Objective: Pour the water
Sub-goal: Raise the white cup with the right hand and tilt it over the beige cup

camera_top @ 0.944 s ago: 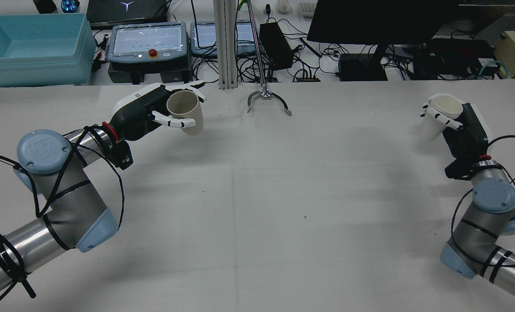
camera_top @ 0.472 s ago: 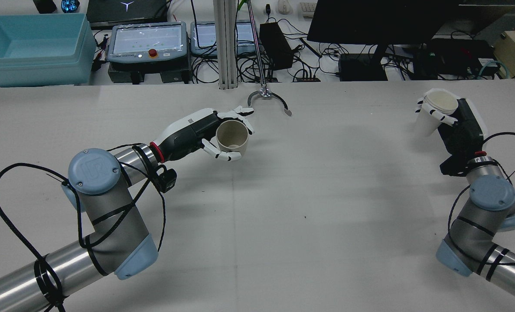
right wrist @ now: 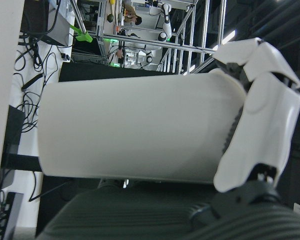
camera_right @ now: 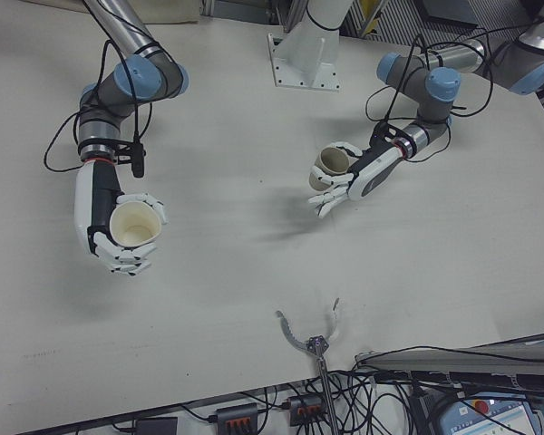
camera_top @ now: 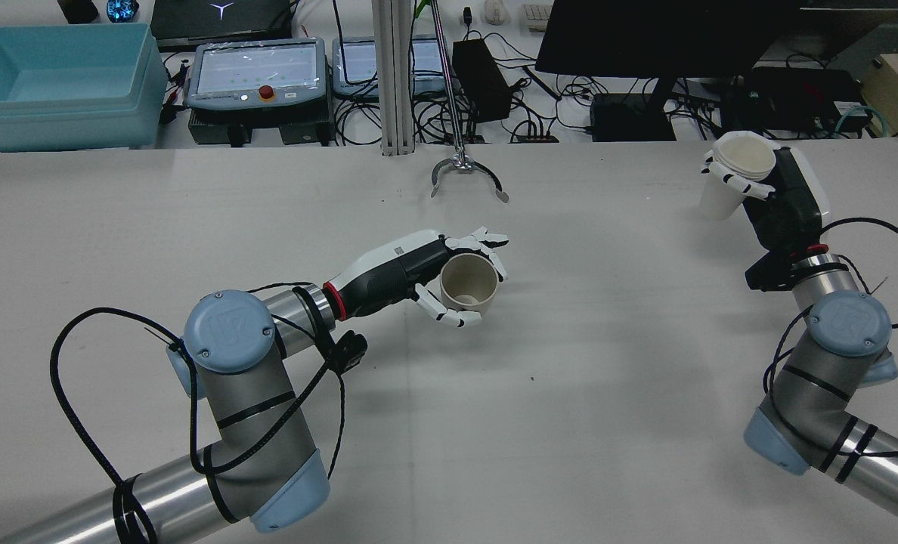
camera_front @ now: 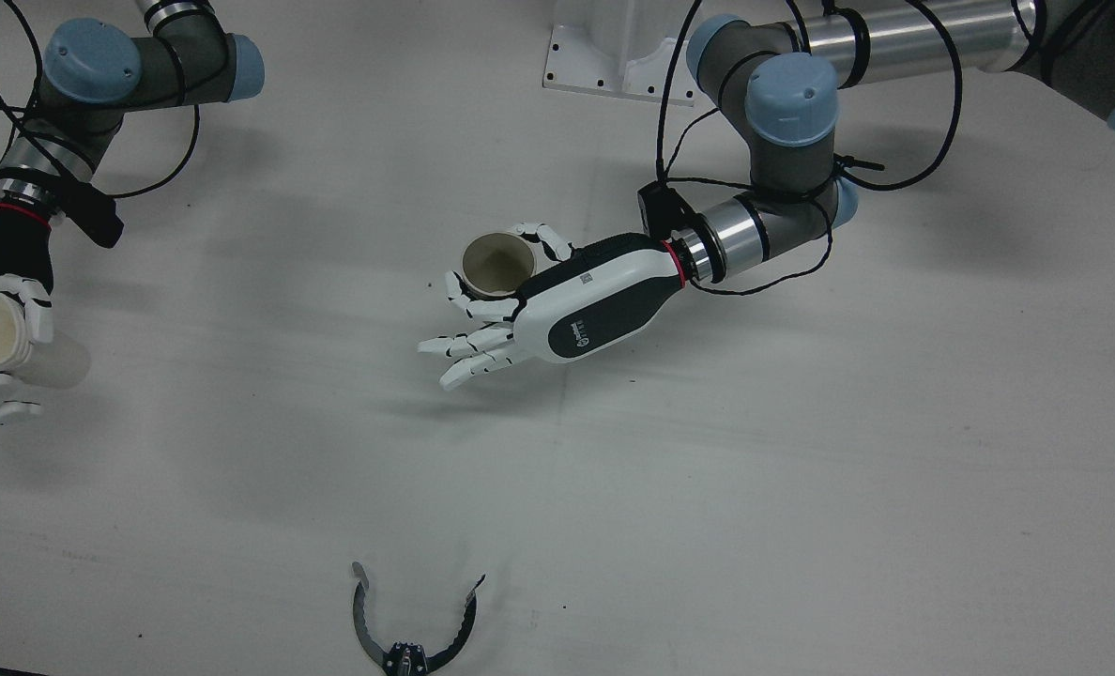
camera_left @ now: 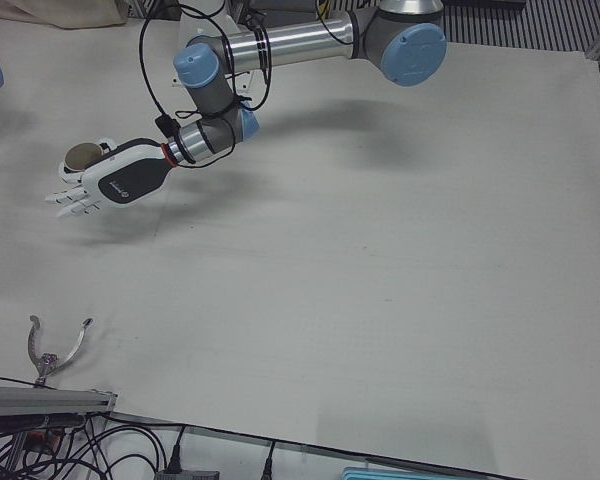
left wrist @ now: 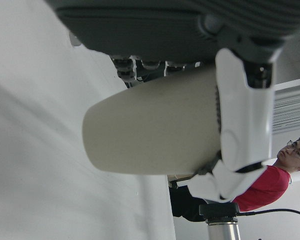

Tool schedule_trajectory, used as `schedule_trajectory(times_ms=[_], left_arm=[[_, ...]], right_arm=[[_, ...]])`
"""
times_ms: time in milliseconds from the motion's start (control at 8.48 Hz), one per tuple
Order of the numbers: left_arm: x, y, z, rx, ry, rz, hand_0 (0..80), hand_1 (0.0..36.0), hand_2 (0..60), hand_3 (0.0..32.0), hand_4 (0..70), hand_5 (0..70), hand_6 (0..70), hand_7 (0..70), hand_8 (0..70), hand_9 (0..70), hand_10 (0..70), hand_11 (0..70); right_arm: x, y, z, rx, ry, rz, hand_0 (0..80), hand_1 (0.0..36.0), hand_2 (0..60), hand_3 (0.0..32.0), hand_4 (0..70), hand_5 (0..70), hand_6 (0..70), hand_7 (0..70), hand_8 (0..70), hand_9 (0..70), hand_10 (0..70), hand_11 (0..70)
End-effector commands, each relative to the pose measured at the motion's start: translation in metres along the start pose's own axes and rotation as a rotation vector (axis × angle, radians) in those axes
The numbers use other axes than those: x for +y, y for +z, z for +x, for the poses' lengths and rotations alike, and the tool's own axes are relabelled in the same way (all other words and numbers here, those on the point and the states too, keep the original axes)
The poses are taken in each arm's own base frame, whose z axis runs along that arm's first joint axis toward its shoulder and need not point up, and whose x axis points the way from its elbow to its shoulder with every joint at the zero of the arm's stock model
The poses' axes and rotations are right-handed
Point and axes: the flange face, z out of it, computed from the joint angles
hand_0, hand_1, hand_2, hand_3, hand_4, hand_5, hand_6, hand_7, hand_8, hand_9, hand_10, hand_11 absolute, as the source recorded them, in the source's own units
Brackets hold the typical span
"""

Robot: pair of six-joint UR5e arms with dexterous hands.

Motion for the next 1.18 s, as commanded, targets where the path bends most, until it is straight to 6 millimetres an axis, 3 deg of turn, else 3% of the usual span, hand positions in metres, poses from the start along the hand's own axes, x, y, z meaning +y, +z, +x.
schedule_trajectory(times_ms=[0, 236, 472, 590, 708, 944, 1062], left_arm=[[0.012, 0.006, 0.007, -0.018, 0.000, -0.019, 55.6, 36.0, 60.0, 0.0, 36.2, 35.6, 5.4, 13.6, 0.0, 1.3, 4.2, 9.3], [0.012, 0.007, 0.005, -0.027, -0.003, -0.021, 55.3, 36.0, 60.0, 0.0, 36.4, 36.2, 5.7, 14.2, 0.1, 1.4, 4.2, 9.4], [0.012, 0.006, 0.005, -0.036, -0.002, -0.023, 54.8, 36.0, 60.0, 0.0, 36.1, 36.3, 5.5, 13.8, 0.1, 1.3, 4.0, 9.0], [0.012, 0.006, 0.006, -0.034, -0.003, -0.024, 54.7, 36.0, 60.0, 0.0, 36.1, 36.9, 5.5, 13.5, 0.1, 1.3, 3.7, 8.6], [0.013, 0.006, 0.007, -0.032, -0.005, -0.026, 54.7, 36.0, 60.0, 0.0, 35.8, 36.4, 5.3, 13.1, 0.0, 1.2, 3.8, 8.6], [0.017, 0.009, 0.009, -0.027, -0.006, -0.032, 54.6, 36.0, 60.0, 0.0, 35.5, 36.2, 5.2, 13.0, 0.0, 1.2, 3.8, 8.6], [0.018, 0.009, 0.010, -0.027, -0.006, -0.032, 54.6, 36.0, 60.0, 0.0, 35.4, 36.0, 5.2, 12.9, 0.0, 1.1, 3.8, 8.7]], right_arm=[[0.162, 0.006, -0.019, 0.006, -0.252, -0.180, 51.0, 36.0, 60.0, 0.0, 31.8, 64.9, 46.1, 65.2, 29.8, 42.3, 29.0, 43.9], [0.238, 0.004, -0.021, -0.001, -0.436, -0.335, 52.4, 36.0, 60.0, 0.0, 36.2, 68.6, 46.6, 67.0, 27.4, 39.4, 27.1, 41.5], [0.288, -0.027, -0.022, -0.019, -0.599, -0.403, 53.3, 36.0, 60.0, 0.0, 37.2, 70.0, 46.1, 67.1, 23.7, 33.8, 25.9, 40.1], [0.315, -0.050, -0.023, -0.022, -0.689, -0.436, 53.4, 36.0, 60.0, 0.0, 36.4, 70.0, 43.9, 63.1, 20.7, 29.2, 23.9, 37.3], [0.326, -0.066, -0.021, -0.011, -0.760, -0.444, 54.2, 36.0, 60.0, 0.0, 37.5, 70.0, 43.4, 61.6, 19.5, 27.3, 23.4, 36.5], [0.320, -0.077, 0.000, 0.038, -0.873, -0.435, 56.6, 36.0, 60.0, 0.0, 44.7, 70.0, 45.2, 64.4, 19.2, 26.9, 23.6, 37.0], [0.337, -0.079, 0.013, 0.041, -0.904, -0.456, 58.1, 36.0, 60.0, 0.0, 47.0, 70.0, 45.5, 64.5, 19.4, 26.9, 23.9, 37.4]])
